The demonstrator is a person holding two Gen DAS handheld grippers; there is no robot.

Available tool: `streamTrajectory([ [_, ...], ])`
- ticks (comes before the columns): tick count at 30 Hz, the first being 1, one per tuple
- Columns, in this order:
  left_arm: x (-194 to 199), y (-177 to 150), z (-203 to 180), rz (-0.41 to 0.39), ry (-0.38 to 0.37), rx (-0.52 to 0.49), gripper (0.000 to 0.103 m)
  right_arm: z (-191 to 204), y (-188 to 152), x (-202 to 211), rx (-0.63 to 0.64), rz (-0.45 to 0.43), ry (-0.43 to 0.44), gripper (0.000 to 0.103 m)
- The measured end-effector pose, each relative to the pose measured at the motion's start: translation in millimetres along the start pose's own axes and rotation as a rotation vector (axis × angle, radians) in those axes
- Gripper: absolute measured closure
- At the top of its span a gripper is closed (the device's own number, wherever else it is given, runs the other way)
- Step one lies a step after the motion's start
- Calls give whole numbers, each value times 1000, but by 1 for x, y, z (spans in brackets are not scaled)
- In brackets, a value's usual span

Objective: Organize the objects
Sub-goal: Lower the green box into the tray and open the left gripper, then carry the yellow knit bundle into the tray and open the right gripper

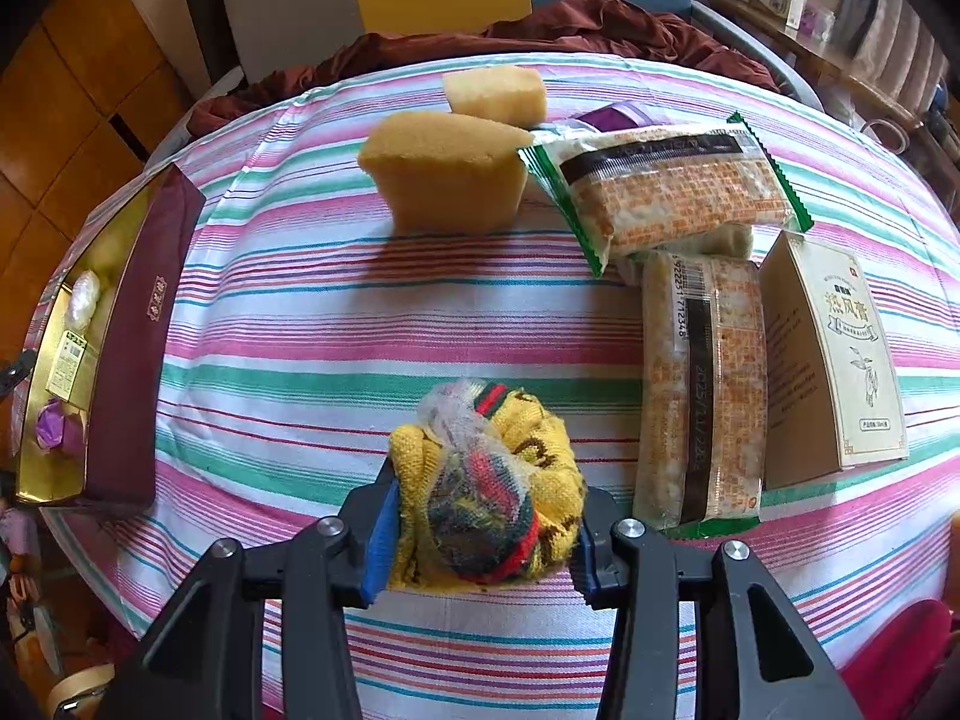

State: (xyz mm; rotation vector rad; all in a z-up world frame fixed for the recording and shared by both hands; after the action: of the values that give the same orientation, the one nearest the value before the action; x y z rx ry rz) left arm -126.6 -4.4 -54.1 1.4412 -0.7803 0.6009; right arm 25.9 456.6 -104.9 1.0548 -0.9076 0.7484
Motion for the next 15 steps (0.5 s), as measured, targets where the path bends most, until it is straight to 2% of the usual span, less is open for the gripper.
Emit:
streamTrajectory([
  [6, 32, -17, 18, -43, -13, 63, 63, 24, 1, 10, 36, -47, 57, 57],
  [9, 40, -26, 27, -42, -10, 96, 63, 50, 6, 21, 56, -97, 116, 57],
  [15, 53, -44, 43, -47, 23, 135, 63, 142, 22, 31, 187, -154, 258, 57],
])
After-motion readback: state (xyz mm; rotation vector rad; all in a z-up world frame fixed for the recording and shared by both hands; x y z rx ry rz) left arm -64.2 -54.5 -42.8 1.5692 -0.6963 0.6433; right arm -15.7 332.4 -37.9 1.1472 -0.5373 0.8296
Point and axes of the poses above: each gripper's, at about its wrist camera, not at the fingertips, and x roughly against the way its jaws point, z to its left, y to its top, the point moved 2 cm from there along -x, roughly the way its jaws point, and after that the axes turned 5 degrees about y, right-handed, at the moved point
